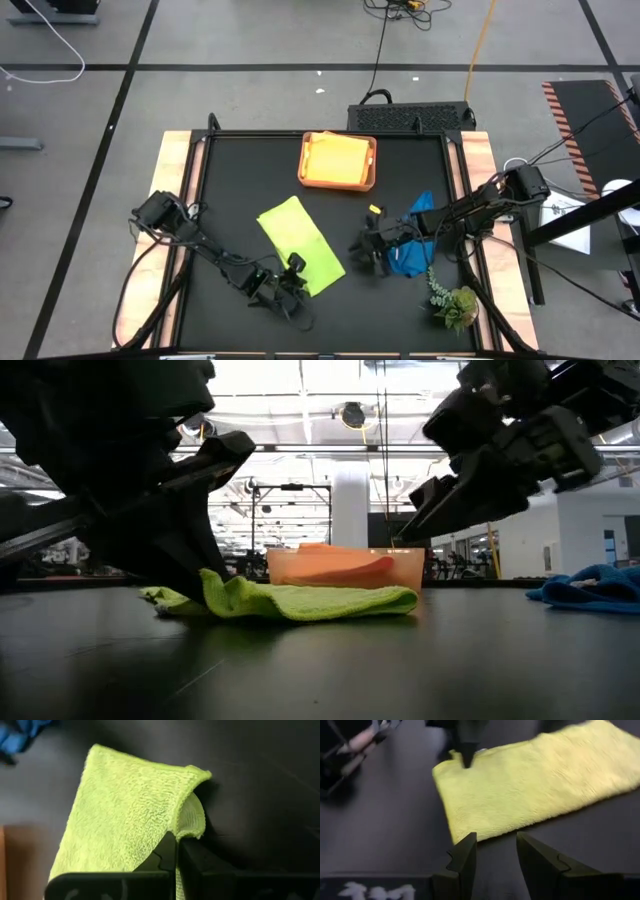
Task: Fold microfiber towels
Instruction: Fold the green towel
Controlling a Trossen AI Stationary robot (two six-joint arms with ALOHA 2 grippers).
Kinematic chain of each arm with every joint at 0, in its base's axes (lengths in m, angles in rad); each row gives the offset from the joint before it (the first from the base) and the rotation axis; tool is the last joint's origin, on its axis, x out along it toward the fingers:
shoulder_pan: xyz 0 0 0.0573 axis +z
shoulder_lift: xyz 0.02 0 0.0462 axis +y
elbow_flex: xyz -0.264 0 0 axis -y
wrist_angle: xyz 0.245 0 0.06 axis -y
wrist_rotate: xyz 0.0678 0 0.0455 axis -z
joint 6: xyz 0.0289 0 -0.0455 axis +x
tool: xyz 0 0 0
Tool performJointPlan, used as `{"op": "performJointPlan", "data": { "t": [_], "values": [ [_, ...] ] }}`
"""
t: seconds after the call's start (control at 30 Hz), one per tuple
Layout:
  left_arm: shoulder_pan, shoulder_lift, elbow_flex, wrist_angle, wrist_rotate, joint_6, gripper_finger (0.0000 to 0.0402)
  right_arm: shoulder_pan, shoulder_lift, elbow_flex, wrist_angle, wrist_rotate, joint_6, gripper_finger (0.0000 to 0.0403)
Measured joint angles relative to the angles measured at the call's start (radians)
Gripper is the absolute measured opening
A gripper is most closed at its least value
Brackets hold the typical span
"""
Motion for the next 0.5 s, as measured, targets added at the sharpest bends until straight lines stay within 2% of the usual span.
{"op": "performJointPlan", "data": {
  "t": [0.17, 0.37, 0.5],
  "values": [
    [-0.012, -0.001, 0.0, 0.001, -0.07, -0.1, 0.0003, 0.03, 0.0, 0.0, 0.0, 0.0, -0.163, 0.0132],
    [-0.034, -0.002, 0.0, 0.007, -0.164, -0.209, 0.0002, 0.042, 0.042, 0.0, 0.034, 0.0, -0.265, 0.0137],
    [-0.059, -0.009, -0.054, 0.139, -0.204, -0.29, 0.0001, 0.042, 0.137, 0.0, 0.153, 0.0, -0.298, 0.0146]
  ]
}}
